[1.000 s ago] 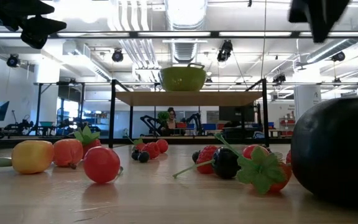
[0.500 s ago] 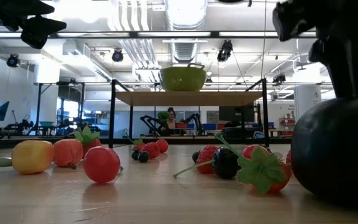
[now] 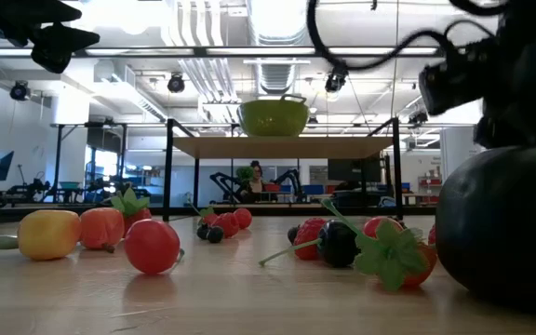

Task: Pick & Place Fruit
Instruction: Put the pear into the green colander on the shelf

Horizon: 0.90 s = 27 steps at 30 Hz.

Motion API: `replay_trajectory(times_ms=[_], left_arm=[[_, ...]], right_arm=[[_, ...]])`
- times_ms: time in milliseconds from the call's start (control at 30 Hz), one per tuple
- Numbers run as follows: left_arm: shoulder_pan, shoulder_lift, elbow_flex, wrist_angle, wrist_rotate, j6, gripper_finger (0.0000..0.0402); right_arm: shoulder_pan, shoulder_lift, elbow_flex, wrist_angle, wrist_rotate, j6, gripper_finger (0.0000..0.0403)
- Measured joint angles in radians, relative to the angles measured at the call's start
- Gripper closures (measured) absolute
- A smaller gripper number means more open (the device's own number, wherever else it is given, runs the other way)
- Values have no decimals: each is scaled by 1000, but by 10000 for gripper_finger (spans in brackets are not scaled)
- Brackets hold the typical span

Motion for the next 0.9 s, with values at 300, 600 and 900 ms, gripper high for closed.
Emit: replay_trajectory(times_ms=[300,600,900], left_arm=[[0,0,0,0,0,0,161],[0,0,0,0,0,0,161],[0,0,0,0,0,0,161]], right_arm=[[-5,0,-68,113,57,8,137],[-11,0,-98,153,69,27,162],[-10,-3,-123,174,78,31,188]])
